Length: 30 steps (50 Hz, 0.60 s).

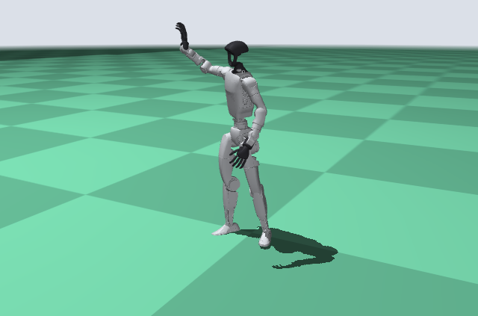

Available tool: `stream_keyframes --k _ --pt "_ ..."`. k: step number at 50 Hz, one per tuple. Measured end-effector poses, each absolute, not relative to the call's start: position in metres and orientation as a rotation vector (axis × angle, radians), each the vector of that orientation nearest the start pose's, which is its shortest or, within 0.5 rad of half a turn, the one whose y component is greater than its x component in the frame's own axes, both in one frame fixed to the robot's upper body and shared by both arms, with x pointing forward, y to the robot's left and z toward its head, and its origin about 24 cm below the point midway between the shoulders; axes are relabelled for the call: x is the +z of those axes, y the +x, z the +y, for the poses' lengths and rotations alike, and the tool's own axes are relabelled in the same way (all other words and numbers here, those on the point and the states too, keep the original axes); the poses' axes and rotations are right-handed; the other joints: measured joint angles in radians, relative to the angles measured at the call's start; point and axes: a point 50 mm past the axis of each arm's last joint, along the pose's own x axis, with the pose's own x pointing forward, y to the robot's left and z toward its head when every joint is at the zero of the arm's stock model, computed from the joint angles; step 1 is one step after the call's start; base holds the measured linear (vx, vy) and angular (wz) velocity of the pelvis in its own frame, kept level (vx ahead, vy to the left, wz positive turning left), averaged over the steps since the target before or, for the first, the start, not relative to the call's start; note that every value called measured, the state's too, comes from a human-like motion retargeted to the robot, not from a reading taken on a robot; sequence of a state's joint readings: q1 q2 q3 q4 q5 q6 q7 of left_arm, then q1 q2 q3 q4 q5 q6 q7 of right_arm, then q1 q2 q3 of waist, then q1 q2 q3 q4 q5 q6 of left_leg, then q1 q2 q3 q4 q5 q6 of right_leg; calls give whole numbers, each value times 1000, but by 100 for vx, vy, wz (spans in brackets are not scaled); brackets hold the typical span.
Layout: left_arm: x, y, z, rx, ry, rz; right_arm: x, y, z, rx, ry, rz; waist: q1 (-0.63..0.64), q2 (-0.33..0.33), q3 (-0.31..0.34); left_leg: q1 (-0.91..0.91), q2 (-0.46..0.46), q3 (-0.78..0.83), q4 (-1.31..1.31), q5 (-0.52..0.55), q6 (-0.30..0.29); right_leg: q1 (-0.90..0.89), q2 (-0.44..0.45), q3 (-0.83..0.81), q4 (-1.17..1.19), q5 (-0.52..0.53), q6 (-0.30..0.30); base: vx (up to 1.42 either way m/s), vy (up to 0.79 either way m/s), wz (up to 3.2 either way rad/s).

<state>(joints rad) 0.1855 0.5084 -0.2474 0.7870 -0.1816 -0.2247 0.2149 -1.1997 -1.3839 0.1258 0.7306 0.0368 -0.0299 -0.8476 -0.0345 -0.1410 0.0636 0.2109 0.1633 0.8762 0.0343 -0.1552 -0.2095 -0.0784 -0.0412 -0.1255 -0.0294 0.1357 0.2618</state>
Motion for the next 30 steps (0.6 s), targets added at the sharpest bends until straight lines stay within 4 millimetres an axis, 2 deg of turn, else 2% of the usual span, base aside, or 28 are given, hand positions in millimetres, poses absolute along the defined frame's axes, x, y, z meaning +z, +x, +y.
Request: stream_keyframes --k 3,5,10,12,14,16,18,21,25,28,30 --pt "-101 117 295 217 472 749 440 201 -401 -1517 -778 -957 -8 -3 0 5 -7 0 -2 -4 5 -2 -8 5 13 -9 0 1 2 3" --pt "-103 112 295 196 480 761 440 209 -388 -1429 -950 -970 -15 -4 -1 10 -9 6 -1 -6 8 -3 -8 13 17 -12 0 1 0 -12" --pt "-111 95 289 53 524 808 438 233 -340 -1045 -1528 -981 -23 2 -10 20 2 38 13 -7 8 -1 11 38 7 -1 0 2 -5 -33" --pt "-113 91 286 3 535 819 438 235 -330 -960 -1669 -972 -26 8 -13 21 9 48 20 -5 6 1 21 43 -1 6 0 1 -8 -27" --pt "-115 89 282 -18 535 823 438 235 -330 -956 -1712 -956 -30 18 -14 21 14 54 24 -4 4 3 29 45 -9 12 0 0 -3 -10" --pt "-117 89 279 -6 521 825 439 231 -341 -1030 -1654 -939 -35 32 -15 20 17 56 25 -4 2 4 32 44 -15 15 0 0 0 0" --pt "-118 92 277 36 501 823 440 223 -359 -1164 -1503 -925 -44 47 -14 17 17 51 25 -5 3 5 30 39 -17 15 0 0 0 0" --pt "-118 96 276 125 465 819 436 205 -390 -1383 -1151 -931 -58 63 -11 14 10 41 19 -7 5 3 20 32 -12 10 0 2 8 17" --pt "-117 98 281 226 432 824 422 181 -423 -1599 -662 -945 -70 70 -6 14 -4 33 11 -12 11 -1 2 31 1 -1 0 2 10 8" --pt "-117 97 285 242 433 835 412 176 -435 -1648 -527 -922 -71 70 -4 19 -13 41 8 -16 16 -4 -4 42 7 -4 0 0 6 -12" --pt "-116 97 287 230 445 836 407 180 -434 -1626 -563 -909 -69 67 -1 23 -16 50 10 -17 20 -6 -5 51 9 -4 0 -1 2 -25"
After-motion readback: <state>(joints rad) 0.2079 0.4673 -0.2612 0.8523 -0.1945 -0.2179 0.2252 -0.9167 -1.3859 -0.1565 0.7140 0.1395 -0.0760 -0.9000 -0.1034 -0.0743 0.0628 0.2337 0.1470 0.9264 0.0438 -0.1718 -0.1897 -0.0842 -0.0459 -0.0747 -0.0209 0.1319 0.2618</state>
